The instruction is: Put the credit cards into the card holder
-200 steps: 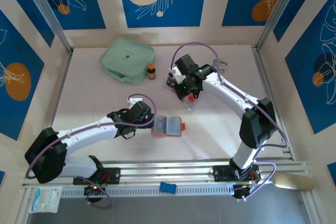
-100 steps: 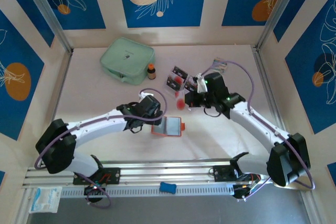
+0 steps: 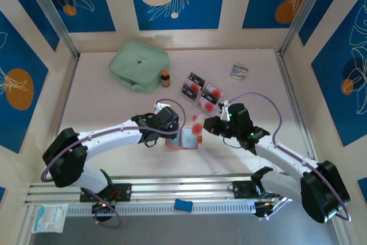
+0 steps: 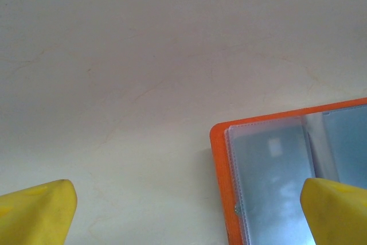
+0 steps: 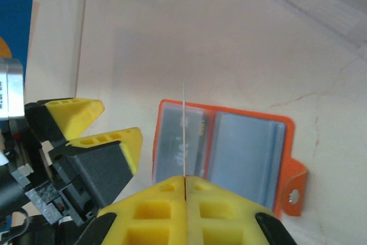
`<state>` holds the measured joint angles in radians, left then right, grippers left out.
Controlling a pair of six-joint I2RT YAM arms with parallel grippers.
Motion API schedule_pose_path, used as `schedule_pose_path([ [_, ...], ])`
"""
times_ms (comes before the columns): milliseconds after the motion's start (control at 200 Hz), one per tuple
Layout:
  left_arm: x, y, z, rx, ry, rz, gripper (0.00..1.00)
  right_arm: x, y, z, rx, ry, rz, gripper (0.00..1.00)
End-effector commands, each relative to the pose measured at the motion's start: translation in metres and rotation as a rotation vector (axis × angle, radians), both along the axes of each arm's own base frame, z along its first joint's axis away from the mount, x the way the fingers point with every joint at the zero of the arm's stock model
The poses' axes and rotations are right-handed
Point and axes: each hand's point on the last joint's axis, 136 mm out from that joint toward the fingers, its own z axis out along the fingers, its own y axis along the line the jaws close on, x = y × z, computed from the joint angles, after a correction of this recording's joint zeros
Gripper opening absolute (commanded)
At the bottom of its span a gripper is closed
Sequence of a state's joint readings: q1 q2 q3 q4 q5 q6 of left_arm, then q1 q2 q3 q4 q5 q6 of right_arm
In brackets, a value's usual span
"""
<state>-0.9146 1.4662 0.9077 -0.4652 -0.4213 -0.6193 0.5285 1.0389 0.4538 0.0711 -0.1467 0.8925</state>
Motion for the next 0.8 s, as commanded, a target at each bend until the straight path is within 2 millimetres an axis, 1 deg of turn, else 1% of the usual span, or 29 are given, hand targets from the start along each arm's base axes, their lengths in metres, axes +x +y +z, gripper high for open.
schedule_pose_path([
  [0,-0.005,0.006,-0.009,0.053,0.008,0.004,1.0,0.003,0.004,0.006,0.051,-0.032,-0.044,0.0],
  [225,-0.008,0.01,-0.02,0.088,0.027,0.007,1.0,-0.002,0.011,-0.009,0.021,-0.028,-0.05,0.0],
  [490,-0.013,0.017,-0.041,0.148,0.063,0.01,1.0,-0.004,0.023,-0.023,0.0,-0.02,-0.034,0.0],
  [795,-0.018,0.029,-0.047,0.179,0.077,0.045,1.0,-0.001,0.031,-0.031,-0.022,-0.024,-0.028,0.0],
])
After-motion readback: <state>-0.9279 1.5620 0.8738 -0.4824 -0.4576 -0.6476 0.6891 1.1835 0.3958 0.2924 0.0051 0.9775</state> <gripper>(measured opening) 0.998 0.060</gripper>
